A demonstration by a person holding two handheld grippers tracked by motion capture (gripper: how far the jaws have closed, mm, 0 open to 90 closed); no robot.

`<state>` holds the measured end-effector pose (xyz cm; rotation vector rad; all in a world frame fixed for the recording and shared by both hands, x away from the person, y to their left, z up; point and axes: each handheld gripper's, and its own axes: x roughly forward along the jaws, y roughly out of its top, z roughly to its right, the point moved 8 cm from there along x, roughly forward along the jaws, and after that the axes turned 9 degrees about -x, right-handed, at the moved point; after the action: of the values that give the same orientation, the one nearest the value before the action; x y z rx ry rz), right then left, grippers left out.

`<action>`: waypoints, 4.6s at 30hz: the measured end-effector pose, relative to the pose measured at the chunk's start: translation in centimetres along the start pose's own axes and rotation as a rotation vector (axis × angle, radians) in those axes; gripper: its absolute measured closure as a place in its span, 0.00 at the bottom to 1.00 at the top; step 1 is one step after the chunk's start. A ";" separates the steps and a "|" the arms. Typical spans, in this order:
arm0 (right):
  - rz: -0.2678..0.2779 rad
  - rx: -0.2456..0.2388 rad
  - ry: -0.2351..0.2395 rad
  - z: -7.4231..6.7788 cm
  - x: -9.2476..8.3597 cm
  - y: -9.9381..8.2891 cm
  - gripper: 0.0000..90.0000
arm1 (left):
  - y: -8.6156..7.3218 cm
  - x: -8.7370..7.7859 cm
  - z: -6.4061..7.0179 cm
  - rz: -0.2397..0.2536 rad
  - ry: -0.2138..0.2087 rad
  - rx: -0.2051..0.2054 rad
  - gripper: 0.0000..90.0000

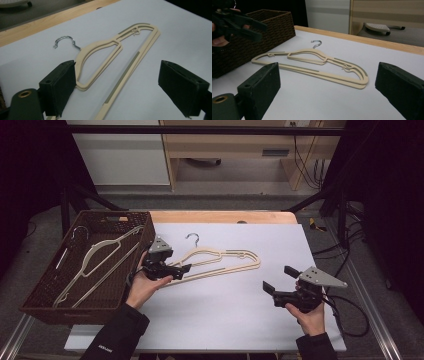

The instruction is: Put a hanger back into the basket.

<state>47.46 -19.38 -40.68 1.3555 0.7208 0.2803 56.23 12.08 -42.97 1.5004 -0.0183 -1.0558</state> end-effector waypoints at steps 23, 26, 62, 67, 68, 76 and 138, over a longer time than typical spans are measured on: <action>-0.011 -0.004 0.007 0.0 0.2 -0.3 0.07 | -3.2 6.8 -6.6 -0.206 0.209 -0.021 0.40; -0.012 -0.006 0.007 -0.1 0.2 -0.4 0.07 | -3.9 7.5 -7.6 -0.245 0.227 -0.043 0.44; -0.018 -0.010 0.014 -0.1 0.2 -0.5 0.07 | -5.0 6.9 -7.5 -0.303 0.204 -0.044 0.88; -0.015 -0.005 0.010 -0.1 0.2 -0.4 0.07 | -5.2 6.7 -7.1 -0.299 0.192 -0.052 0.88; -0.015 -0.006 0.010 -0.1 0.2 -0.4 0.07 | -5.1 6.5 -7.0 -0.296 0.185 -0.054 0.88; -0.016 -0.004 0.013 -0.1 0.2 -0.4 0.07 | -3.9 5.8 -6.6 -0.208 0.164 -0.079 0.88; -0.145 -0.019 0.155 -6.4 21.9 6.0 0.29 | -3.0 -1.9 1.4 0.032 0.110 0.114 0.88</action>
<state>61.43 -0.41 -42.03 1.2660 0.9393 0.2783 52.60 12.90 -44.05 1.6542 -0.0261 -0.9587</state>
